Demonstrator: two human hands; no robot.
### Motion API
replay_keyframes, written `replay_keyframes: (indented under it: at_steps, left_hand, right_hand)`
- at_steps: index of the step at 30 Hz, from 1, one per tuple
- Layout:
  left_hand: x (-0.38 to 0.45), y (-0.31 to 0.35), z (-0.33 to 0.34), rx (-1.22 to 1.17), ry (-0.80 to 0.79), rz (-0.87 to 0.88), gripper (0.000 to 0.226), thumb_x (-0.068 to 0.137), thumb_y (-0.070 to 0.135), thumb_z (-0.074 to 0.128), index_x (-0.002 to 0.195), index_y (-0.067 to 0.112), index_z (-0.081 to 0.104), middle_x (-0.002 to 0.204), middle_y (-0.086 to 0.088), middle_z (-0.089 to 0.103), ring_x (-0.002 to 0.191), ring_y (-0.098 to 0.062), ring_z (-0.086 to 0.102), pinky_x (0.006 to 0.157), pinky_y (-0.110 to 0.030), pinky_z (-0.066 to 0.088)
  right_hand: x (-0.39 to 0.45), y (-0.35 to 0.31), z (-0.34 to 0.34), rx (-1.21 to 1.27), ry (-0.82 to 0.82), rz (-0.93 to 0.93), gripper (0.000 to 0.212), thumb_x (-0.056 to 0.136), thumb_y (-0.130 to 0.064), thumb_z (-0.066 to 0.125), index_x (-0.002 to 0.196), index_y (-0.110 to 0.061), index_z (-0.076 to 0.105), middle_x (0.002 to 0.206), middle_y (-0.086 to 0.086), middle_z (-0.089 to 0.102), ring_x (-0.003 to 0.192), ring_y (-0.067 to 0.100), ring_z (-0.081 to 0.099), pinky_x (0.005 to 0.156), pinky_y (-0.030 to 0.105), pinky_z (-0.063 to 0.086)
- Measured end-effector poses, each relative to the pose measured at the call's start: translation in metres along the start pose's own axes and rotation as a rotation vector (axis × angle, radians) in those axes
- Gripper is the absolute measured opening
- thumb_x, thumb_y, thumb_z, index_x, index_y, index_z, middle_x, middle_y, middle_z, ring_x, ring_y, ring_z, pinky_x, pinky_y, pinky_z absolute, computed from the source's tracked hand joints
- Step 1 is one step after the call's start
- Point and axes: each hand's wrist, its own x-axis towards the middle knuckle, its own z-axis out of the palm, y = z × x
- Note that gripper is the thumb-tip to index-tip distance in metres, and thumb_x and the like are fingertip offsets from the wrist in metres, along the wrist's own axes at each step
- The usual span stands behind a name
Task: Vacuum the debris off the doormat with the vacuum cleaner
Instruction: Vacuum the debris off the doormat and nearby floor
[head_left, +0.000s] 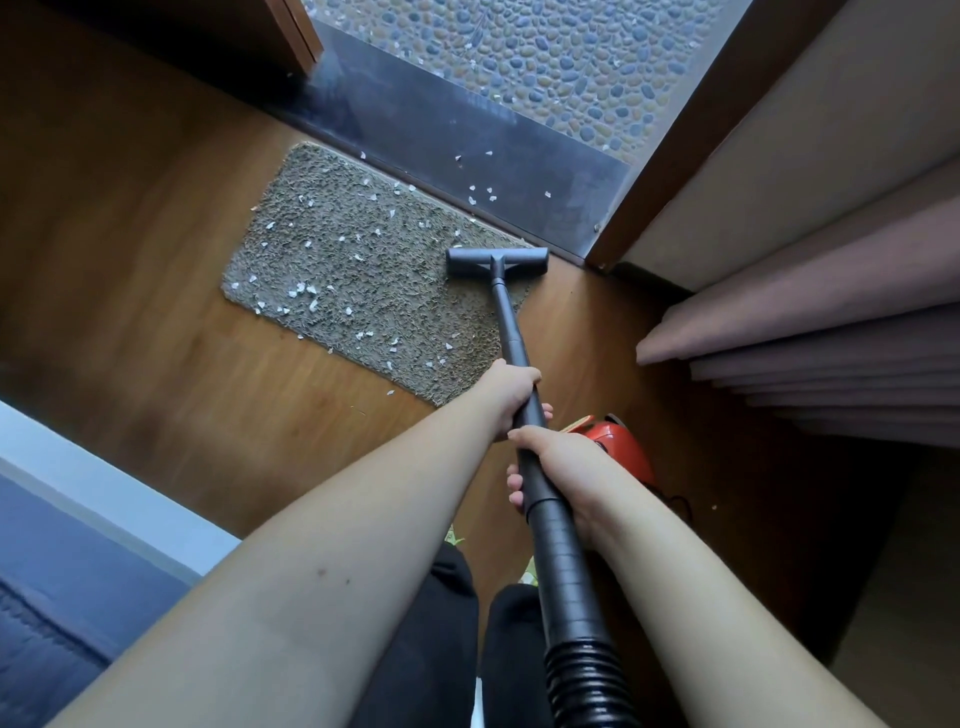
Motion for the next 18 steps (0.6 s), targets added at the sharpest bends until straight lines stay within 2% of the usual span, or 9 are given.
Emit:
replay_keyframes:
  at_steps: [5,8,11,14,18]
  left_hand:
    - [-0.001,-0.007,0.001,0.0,-0.002,-0.007,0.023,0.099,0.008,0.048,0.116,0.009,0.033,0.073,-0.018,0.048,0.047,-0.024,0.053,0.039,-0.025,0.048]
    - [-0.005,-0.02,0.003,-0.016,-0.018,-0.017,0.024,0.098,0.008,0.048,0.115,0.011,0.033,0.075,-0.018,0.047,0.048,-0.024,0.053,0.046,-0.03,0.05]
    - [-0.015,-0.035,0.006,-0.006,-0.038,-0.04,0.029,0.098,0.012,0.051,0.12,0.013,0.033,0.077,-0.015,0.05,0.049,-0.024,0.055,0.056,-0.036,0.054]
    - [-0.027,-0.056,0.009,0.005,-0.054,-0.067,0.037,0.098,0.015,0.052,0.127,0.016,0.029,0.079,-0.014,0.051,0.048,-0.022,0.057,0.052,-0.035,0.056]
    - [-0.038,-0.082,0.015,0.022,-0.06,-0.081,0.054,0.094,0.022,0.054,0.138,0.025,0.024,0.089,-0.016,0.058,0.062,-0.028,0.063,0.072,-0.048,0.061]
  right_hand:
    - [-0.004,0.007,-0.002,-0.028,0.02,-0.003,0.013,0.095,-0.017,0.056,0.098,-0.005,0.052,0.069,0.011,0.051,0.037,0.012,0.052,0.038,0.021,0.047]
    - [-0.01,0.016,-0.007,-0.058,0.017,-0.018,0.013,0.095,-0.015,0.056,0.1,-0.005,0.051,0.069,0.012,0.051,0.039,0.013,0.052,0.039,0.022,0.046]
    - [-0.02,0.028,-0.016,-0.072,0.007,-0.023,0.007,0.095,-0.012,0.055,0.094,-0.006,0.051,0.068,0.012,0.05,0.04,0.014,0.051,0.038,0.023,0.044]
    - [-0.033,0.045,-0.027,-0.091,0.01,-0.011,0.009,0.095,-0.01,0.055,0.088,-0.006,0.049,0.066,0.013,0.049,0.039,0.015,0.049,0.037,0.022,0.043]
    - [-0.045,0.065,-0.038,-0.164,0.028,-0.008,0.006,0.094,-0.007,0.054,0.091,-0.003,0.051,0.065,0.014,0.05,0.039,0.017,0.048,0.037,0.022,0.041]
